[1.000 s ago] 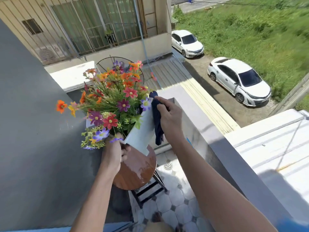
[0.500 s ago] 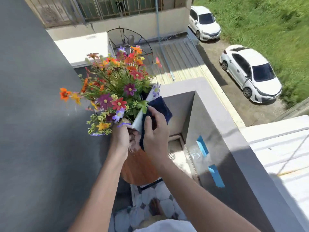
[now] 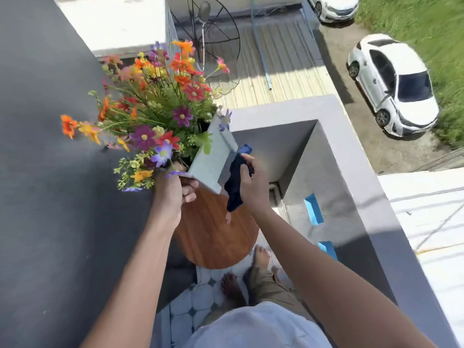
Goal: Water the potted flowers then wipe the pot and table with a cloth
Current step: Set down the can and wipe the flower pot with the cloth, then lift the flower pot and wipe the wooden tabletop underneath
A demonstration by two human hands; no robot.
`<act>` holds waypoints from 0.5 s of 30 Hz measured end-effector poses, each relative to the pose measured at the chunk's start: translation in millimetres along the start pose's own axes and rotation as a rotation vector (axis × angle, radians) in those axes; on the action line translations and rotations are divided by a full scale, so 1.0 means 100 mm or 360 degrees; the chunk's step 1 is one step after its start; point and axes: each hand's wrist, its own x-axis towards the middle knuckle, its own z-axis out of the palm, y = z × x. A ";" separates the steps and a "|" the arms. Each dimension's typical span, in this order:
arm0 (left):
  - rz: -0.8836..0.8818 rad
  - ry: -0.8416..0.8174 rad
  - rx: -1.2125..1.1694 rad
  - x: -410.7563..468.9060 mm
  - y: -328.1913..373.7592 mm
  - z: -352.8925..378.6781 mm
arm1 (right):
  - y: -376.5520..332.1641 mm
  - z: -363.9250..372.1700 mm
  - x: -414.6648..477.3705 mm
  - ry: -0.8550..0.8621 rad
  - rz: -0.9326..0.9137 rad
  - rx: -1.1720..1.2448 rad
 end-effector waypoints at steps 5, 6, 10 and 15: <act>-0.0004 0.0084 0.0045 0.25 -0.05 -0.04 | 0.75 0.15 0.23 -0.0331 -0.0089 -0.0582; 0.0009 0.0113 0.0066 0.31 -0.06 -0.04 | 0.90 0.21 0.25 -0.0473 -0.0103 -0.0691; 0.0020 0.0187 0.0117 0.53 -0.08 -0.05 | 1.39 0.37 0.21 -0.0907 -0.0250 -0.1246; -0.0055 0.0165 -0.0044 0.73 -0.15 -0.16 | 1.73 0.57 0.16 -0.0736 -0.0494 -0.1565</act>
